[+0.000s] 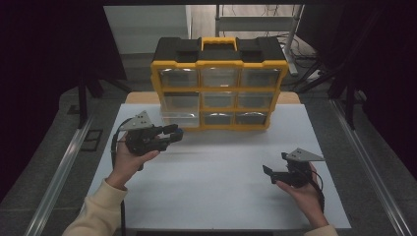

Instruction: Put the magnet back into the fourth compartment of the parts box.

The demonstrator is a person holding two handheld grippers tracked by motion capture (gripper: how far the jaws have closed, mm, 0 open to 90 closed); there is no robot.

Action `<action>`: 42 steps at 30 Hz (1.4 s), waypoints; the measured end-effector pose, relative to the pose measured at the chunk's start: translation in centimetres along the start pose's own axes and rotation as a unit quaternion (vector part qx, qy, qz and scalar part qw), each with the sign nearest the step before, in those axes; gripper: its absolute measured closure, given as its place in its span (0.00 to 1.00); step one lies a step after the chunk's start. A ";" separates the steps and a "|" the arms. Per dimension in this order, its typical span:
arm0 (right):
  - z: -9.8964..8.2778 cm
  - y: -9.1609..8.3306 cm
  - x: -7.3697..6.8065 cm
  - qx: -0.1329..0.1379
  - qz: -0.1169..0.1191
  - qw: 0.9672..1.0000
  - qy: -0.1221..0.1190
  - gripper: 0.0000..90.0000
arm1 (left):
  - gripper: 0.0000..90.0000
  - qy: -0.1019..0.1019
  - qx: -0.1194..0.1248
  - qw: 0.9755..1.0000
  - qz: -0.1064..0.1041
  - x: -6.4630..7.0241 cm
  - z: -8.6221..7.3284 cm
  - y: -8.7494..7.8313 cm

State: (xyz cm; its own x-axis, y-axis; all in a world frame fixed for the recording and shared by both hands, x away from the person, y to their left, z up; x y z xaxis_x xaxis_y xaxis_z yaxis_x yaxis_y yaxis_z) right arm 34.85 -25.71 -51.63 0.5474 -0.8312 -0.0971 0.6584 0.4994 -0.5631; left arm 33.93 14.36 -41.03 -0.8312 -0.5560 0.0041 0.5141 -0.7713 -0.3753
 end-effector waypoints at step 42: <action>0.0 0.3 0.1 -0.002 0.002 1.000 0.005 0.13 | 0.69 -0.022 0.015 0.999 0.032 -2.6 2.2 1.2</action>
State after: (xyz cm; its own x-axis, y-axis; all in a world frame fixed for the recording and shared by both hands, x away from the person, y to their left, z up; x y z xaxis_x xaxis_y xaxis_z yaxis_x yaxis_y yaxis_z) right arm 35.12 -25.67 -51.76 0.5448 -0.8314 -0.1088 0.6542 0.5027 -0.5651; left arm 37.17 14.22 -39.47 -0.7864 -0.6173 0.0209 0.5732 -0.7420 -0.3477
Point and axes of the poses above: each handheld gripper's, and its own axes: y roughly forward along the jaws, z roughly out of its top, x roughly to its right, the point moved 5 cm from there along y, roughly forward along the jaws, and after that the axes turned 7 degrees about y, right-handed, at the moved point
